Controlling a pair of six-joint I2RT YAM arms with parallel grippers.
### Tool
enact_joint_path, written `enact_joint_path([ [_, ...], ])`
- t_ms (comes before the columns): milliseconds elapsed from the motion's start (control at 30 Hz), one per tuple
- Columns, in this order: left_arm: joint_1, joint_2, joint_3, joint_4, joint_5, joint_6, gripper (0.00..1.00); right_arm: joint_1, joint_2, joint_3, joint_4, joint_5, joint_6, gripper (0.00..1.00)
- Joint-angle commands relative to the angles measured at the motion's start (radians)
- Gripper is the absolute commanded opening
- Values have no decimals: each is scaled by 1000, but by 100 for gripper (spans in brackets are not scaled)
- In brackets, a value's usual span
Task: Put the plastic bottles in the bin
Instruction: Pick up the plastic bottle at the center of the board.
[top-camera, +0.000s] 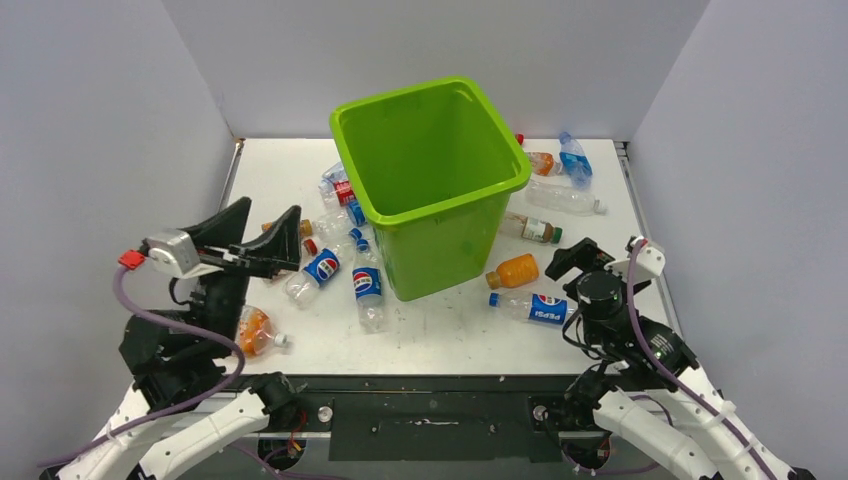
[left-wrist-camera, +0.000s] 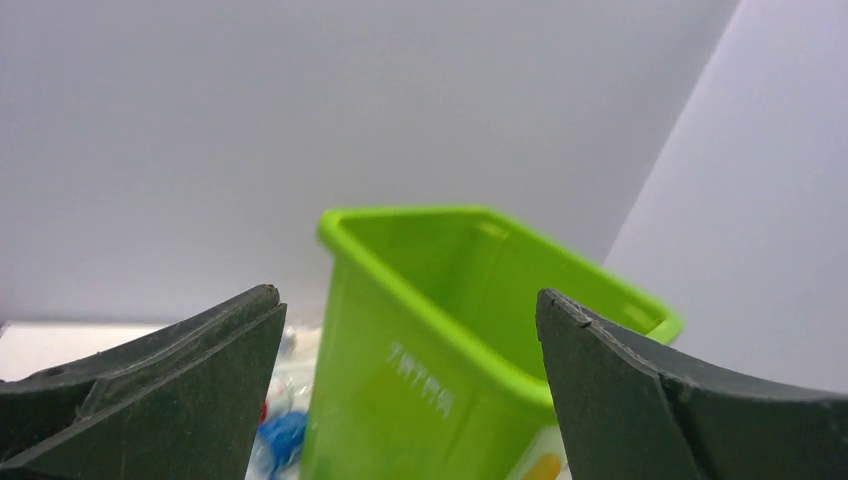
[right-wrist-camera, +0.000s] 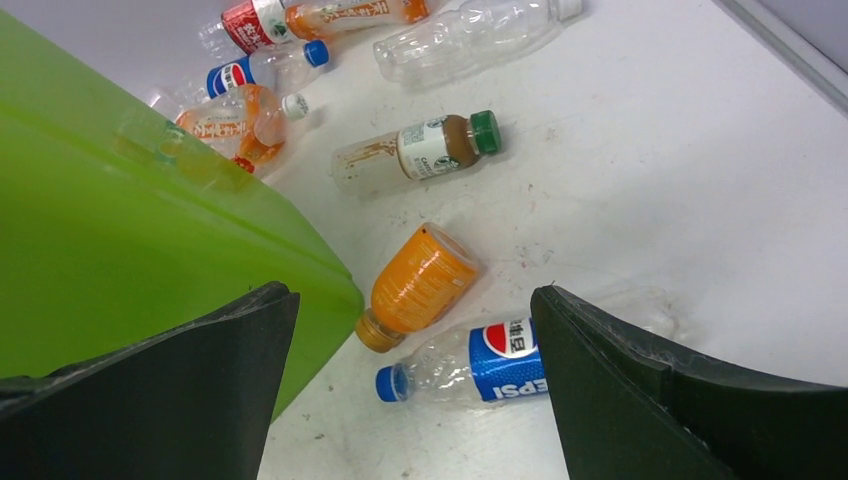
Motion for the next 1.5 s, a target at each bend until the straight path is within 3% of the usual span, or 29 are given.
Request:
enact_joint_path([
  [0, 3, -84, -172, 3, -166, 28, 96, 2, 79, -7, 160, 59, 86, 90],
  [100, 4, -157, -251, 6, -255, 31, 96, -46, 178, 14, 258, 52, 119, 90],
  [167, 4, -193, -284, 6, -309, 35, 96, -157, 253, 39, 321, -45, 130, 90],
  [233, 4, -218, -304, 1, -342, 35, 96, -343, 320, 45, 403, -226, 136, 90],
  [333, 4, -253, -329, -13, -345, 18, 96, -737, 415, 10, 534, -595, 189, 90],
  [367, 4, -263, -346, -13, -343, 10, 96, -795, 452, -12, 576, -648, 219, 90],
  [667, 13, -211, -339, -56, -302, -80, 96, -844, 920, 29, 919, -699, 331, 90],
  [1033, 47, -177, -334, -99, -237, -96, 96, -860, 1209, 136, 1100, -665, 390, 90],
  [1167, 52, -177, -333, -100, -218, -103, 96, -858, 1274, 173, 1114, -670, 408, 90],
  [1367, 56, -170, -334, -105, -210, -105, 96, -858, 1397, 302, 1005, -691, 427, 90],
  [1467, 64, -168, -332, -107, -200, -108, 96, -855, 1445, 350, 947, -702, 425, 95],
])
